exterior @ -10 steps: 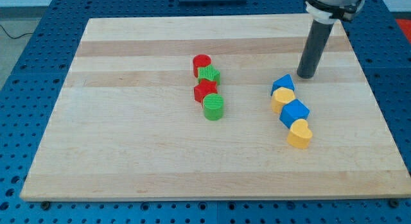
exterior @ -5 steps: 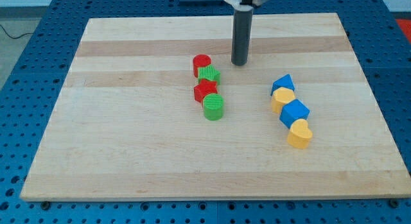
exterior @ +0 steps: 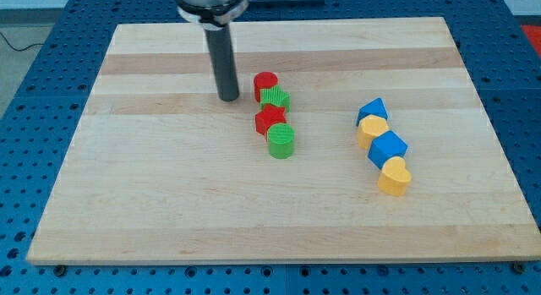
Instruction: Move the red circle towards the top right of the board
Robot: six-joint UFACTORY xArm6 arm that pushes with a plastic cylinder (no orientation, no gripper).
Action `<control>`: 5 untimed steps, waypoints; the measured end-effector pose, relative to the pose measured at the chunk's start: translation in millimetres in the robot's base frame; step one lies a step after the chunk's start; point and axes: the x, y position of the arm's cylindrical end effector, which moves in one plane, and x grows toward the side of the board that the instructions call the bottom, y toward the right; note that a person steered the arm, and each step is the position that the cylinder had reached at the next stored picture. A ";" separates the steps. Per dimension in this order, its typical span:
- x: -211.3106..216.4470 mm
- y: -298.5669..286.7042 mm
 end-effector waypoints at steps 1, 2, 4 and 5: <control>-2.5 34.7; -15.7 73.2; -34.3 120.2; -37.9 77.9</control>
